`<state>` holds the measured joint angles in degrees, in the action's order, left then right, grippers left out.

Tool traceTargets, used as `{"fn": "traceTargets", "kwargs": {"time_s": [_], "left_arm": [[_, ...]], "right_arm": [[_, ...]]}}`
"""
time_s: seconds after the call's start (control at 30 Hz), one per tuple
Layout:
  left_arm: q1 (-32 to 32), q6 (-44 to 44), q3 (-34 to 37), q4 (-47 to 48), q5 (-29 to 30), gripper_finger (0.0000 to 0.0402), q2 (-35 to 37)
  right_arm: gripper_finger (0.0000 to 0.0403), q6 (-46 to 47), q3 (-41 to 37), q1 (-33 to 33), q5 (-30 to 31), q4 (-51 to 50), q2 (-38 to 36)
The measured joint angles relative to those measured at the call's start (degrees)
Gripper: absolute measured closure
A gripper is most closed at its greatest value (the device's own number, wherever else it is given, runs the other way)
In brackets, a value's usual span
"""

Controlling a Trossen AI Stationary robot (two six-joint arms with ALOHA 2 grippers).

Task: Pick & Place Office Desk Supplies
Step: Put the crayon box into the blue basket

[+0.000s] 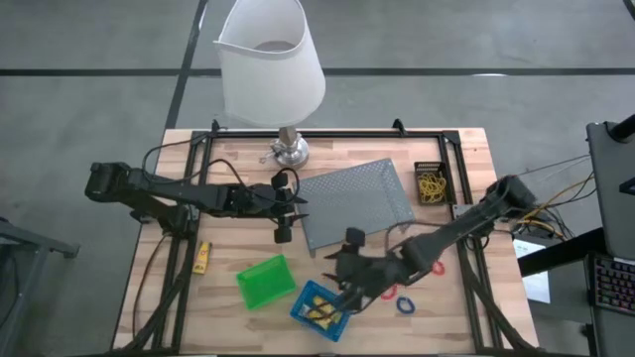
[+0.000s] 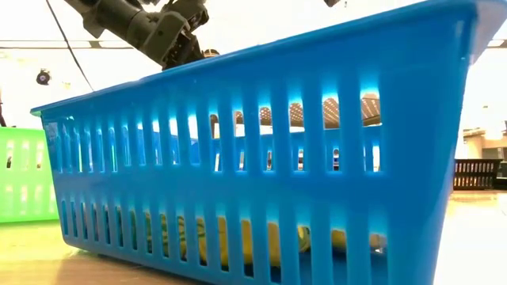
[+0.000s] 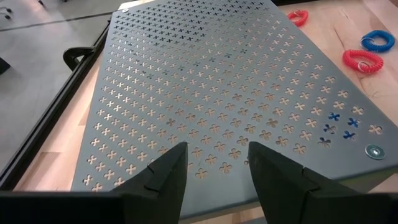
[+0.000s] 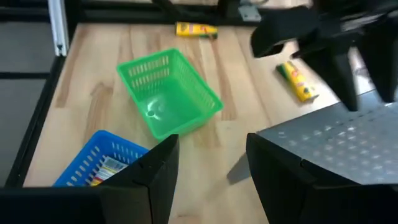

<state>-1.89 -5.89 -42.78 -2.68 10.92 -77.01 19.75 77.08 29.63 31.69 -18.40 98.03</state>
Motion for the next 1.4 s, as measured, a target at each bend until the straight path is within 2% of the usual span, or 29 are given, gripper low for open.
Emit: {"fn": "traceTargets", "kwargs": {"time_s": [0.3, 0.43, 0.5, 0.63, 0.73, 1.0, 1.2, 1.4], "left_arm": [[-0.01, 0.00, 0.00, 0.08, 0.01, 0.0227, 0.00], [0.00, 0.00, 0.00, 0.32, -0.01, 0.0227, 0.00], [0.00, 0.00, 0.00, 0.42, 0.00, 0.0227, 0.00], [-0.01, 0.02, 0.00, 0.46, 0.01, 0.0227, 0.01], [0.00, 0.00, 0.00, 0.86, -0.01, 0.0227, 0.00], [-0.01, 0.01, 0.00, 1.09, -0.01, 0.0227, 0.00], [-0.01, 0.01, 0.00, 1.09, 0.00, 0.0227, 0.00], [0.00, 0.00, 0.00, 1.85, 0.00, 0.0227, 0.01]], "right_arm": [[0.0218, -15.25, -23.20, -2.95, -0.42, 23.55, -16.27], [0.0218, -18.19, -30.82, -5.51, -0.83, 31.56, -23.12], [0.0218, -19.76, -34.11, -7.13, -2.87, 34.10, -26.51], [0.0218, -24.78, -38.83, -10.68, -12.47, 39.01, -32.30], [0.0218, -25.79, -40.77, -12.74, -16.59, 41.34, -35.53], [0.0218, -27.71, -40.98, -13.89, -16.77, 41.30, -40.53], [0.0218, -28.82, -40.98, -13.91, -16.72, 41.17, -41.41], [0.0218, -33.76, -40.98, -13.98, -16.68, 39.75, -41.37]]}}
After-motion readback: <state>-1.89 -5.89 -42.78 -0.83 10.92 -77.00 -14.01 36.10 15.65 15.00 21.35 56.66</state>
